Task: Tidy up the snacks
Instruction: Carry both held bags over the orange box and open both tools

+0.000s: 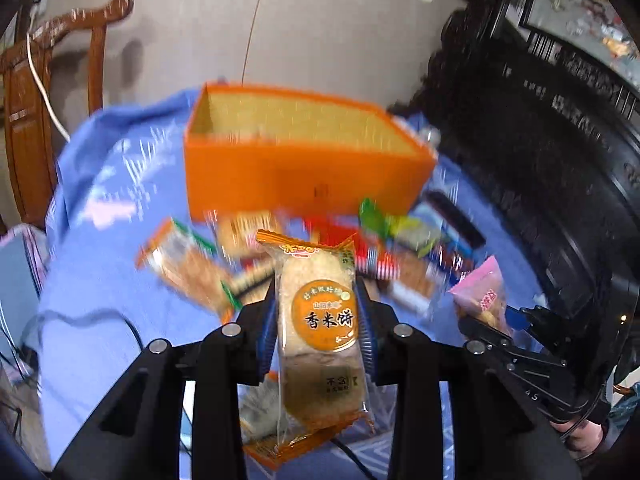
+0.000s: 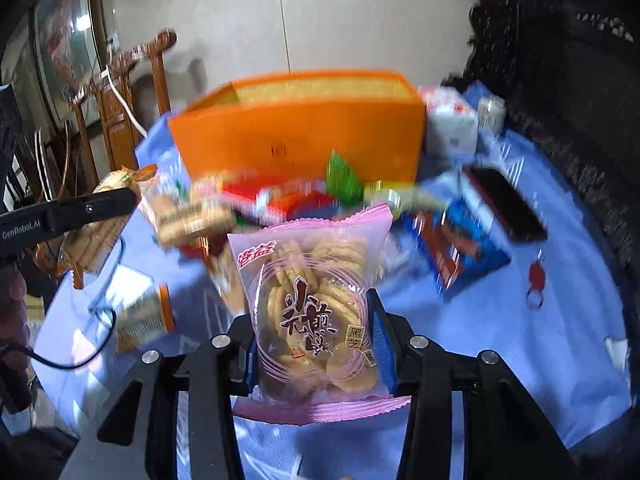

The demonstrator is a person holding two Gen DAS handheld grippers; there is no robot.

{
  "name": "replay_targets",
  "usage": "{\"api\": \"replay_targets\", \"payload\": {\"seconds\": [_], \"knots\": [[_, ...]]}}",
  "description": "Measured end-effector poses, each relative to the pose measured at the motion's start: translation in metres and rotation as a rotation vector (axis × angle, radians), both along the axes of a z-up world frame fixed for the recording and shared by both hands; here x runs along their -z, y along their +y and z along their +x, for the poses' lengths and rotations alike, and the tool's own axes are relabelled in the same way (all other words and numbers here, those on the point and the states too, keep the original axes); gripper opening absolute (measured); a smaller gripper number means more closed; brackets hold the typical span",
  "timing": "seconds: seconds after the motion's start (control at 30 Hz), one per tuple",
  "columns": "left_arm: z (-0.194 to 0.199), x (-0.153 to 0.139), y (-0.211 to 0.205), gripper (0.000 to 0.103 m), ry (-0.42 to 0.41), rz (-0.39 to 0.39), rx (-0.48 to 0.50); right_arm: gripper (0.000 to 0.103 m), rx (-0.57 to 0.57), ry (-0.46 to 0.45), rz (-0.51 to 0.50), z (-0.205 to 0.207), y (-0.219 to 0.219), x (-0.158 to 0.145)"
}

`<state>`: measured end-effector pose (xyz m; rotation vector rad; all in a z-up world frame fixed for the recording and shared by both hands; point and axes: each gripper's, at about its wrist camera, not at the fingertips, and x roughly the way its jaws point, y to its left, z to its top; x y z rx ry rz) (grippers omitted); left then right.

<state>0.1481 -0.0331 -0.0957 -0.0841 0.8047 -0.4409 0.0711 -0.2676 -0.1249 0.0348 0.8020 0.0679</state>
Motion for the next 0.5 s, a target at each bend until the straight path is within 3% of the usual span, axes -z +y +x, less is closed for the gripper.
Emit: {"api": "replay_targets", "payload": {"seconds": [0.23,0.5], "knots": [[0.047,-0.065,0.003,0.034,-0.127,-0.037,0.001,0.045,0.001,-0.173,-0.011,0.048,-0.006,-0.063],[0.139,-0.114,-0.010,0.034,-0.210,-0.030,-0.004,0.045,-0.020,-0.274,-0.030,0.154,-0.008,-0.116]]}}
